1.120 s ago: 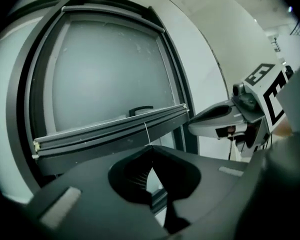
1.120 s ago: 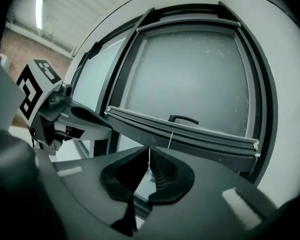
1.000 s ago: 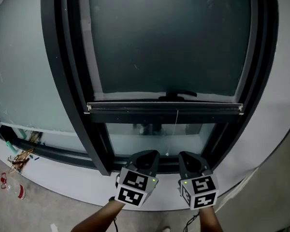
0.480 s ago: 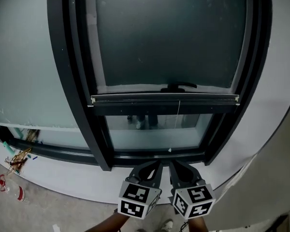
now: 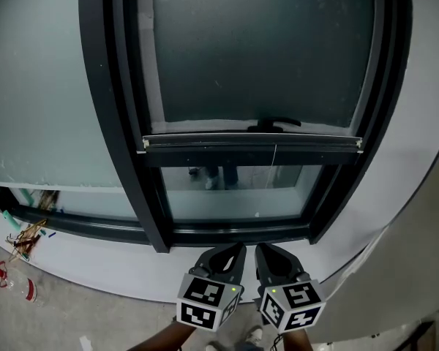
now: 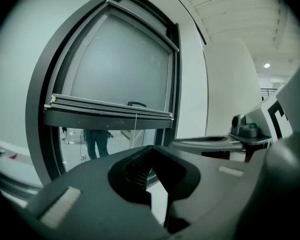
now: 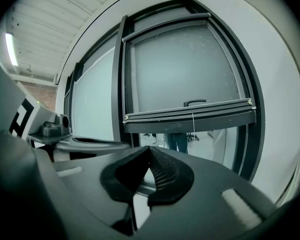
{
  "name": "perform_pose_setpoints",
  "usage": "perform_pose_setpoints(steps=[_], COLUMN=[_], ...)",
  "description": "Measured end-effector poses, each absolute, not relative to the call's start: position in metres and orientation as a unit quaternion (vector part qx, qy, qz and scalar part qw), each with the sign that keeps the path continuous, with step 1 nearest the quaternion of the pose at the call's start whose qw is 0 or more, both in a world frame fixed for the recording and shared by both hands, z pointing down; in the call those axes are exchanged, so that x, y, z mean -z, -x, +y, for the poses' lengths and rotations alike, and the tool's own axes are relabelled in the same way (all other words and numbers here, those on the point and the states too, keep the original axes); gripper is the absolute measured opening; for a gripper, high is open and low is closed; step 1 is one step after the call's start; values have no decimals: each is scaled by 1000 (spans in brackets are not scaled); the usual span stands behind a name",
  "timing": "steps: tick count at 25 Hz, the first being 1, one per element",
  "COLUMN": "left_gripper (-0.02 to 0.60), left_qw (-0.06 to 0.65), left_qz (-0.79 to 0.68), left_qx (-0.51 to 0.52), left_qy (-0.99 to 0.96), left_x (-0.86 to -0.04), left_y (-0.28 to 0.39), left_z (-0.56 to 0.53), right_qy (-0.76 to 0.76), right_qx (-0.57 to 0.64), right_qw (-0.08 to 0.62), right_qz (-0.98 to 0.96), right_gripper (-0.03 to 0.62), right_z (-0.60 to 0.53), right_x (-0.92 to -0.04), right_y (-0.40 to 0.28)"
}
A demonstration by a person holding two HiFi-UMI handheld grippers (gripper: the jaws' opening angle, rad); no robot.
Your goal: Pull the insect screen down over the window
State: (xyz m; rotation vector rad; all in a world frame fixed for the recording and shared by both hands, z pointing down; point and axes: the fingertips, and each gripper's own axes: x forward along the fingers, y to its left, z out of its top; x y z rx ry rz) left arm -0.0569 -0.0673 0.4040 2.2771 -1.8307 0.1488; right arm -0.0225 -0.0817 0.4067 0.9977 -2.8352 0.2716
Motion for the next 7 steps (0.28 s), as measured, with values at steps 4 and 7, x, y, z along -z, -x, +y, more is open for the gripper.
perform_pose_setpoints(steps=[4, 7], left_gripper=[15, 15], left_qw=[110, 111], left_qz=[-620, -620], left_qx=[-47, -45], left_qy=[-775, -775], left_x=[-402, -403], left_y=[54, 55], left_z=[-61, -59], right_qy=[-328, -325], right_qx=[-89, -88], right_qw=[62, 62], right_qz=[-939, -939], right_gripper=[5, 6], right_z=[-74, -72], right_x=[-404, -405], right_y=[22, 24])
